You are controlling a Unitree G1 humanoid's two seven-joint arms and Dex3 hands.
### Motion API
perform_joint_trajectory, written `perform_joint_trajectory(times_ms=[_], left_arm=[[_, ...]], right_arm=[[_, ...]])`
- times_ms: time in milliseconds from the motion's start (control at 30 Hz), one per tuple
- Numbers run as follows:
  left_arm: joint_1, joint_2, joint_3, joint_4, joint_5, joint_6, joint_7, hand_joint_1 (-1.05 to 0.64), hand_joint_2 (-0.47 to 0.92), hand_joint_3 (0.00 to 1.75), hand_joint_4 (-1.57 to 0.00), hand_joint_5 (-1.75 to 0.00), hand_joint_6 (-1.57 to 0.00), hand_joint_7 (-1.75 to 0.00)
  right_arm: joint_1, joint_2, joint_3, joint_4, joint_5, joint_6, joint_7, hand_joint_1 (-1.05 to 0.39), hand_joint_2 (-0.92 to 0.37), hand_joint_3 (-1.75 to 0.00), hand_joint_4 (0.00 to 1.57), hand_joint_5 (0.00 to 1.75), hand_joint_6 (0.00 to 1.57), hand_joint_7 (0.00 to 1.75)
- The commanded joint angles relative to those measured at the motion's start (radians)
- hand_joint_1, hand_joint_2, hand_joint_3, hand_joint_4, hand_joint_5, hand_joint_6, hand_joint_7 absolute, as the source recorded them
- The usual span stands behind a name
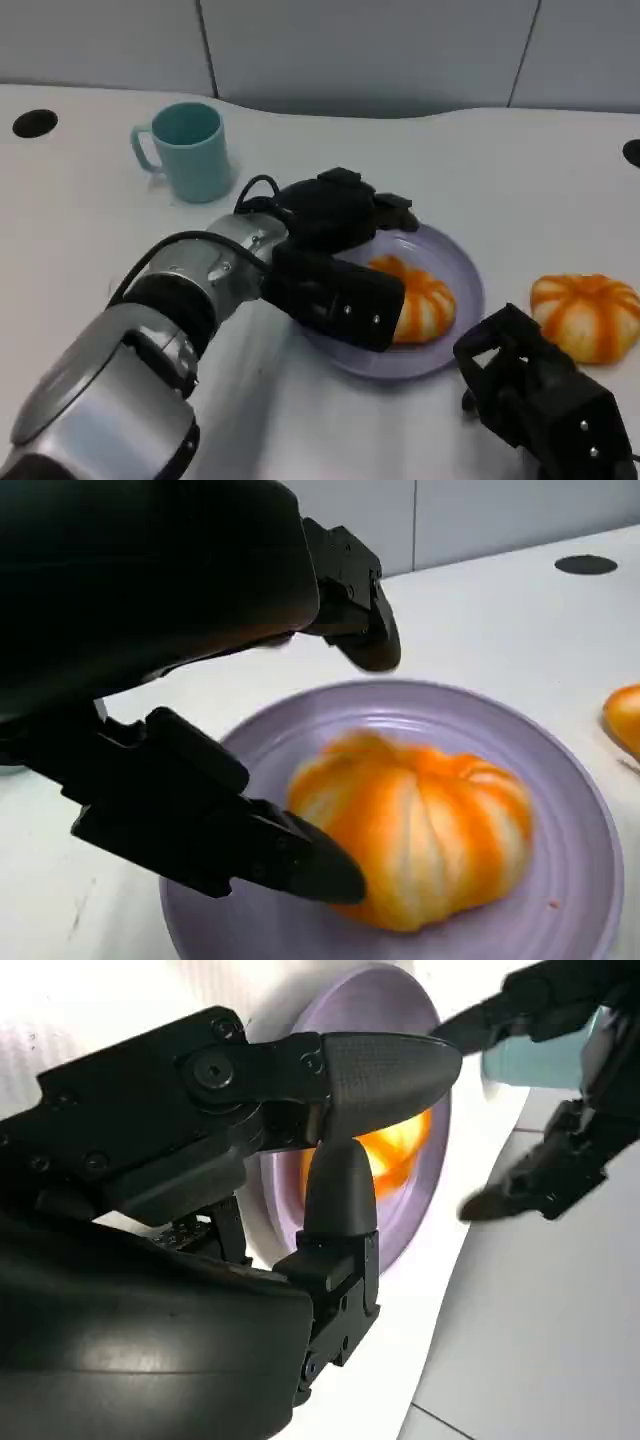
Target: Grasp the bread from the table and place it into the plate.
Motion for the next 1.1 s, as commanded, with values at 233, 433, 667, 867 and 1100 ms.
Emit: perform_joint_trajectory(times_ms=[233,433,667,867,1100], left_arm=[[-0.019,0.045,0.082,-0.012,-0.092,-0.037,-0.092,-0.96,0.92,0.22,0.00,0.00,-0.01,-0.09],[0.086,0.123,0.333,-0.065,-0.415,-0.142,-0.358,-0.91,0.92,0.21,-0.03,-0.02,-0.09,-0.13],[0.334,0.194,0.598,-0.235,-0.799,-0.102,-0.684,-0.87,0.92,0.24,-0.13,-0.08,-0.17,-0.14],[0.582,0.169,0.747,-0.478,-1.026,-0.011,-0.710,-0.77,0.92,0.23,-0.35,-0.65,-0.49,-0.15],[0.835,0.171,0.819,-0.720,-1.094,0.148,-0.630,-0.65,0.92,0.25,-0.21,-1.65,-0.24,-1.30]], right_arm=[[-0.004,-0.011,-0.018,-0.004,0.023,-0.003,0.003,-0.26,-0.92,-0.44,0.56,1.75,0.35,1.75],[-0.009,-0.014,-0.025,-0.004,0.037,0.007,0.008,-0.27,-0.92,-0.44,0.58,1.75,0.35,1.75],[-0.013,-0.021,-0.042,0.005,0.032,-0.002,0.000,-0.27,-0.92,-0.42,0.61,1.75,0.36,1.75],[-0.023,-0.037,-0.058,0.012,0.025,-0.001,-0.009,-0.27,-0.92,-0.43,0.62,1.75,0.36,1.73],[-0.054,-0.058,-0.070,0.093,0.026,-0.082,-0.009,-0.30,-0.92,-0.41,0.64,1.75,0.38,1.74]])
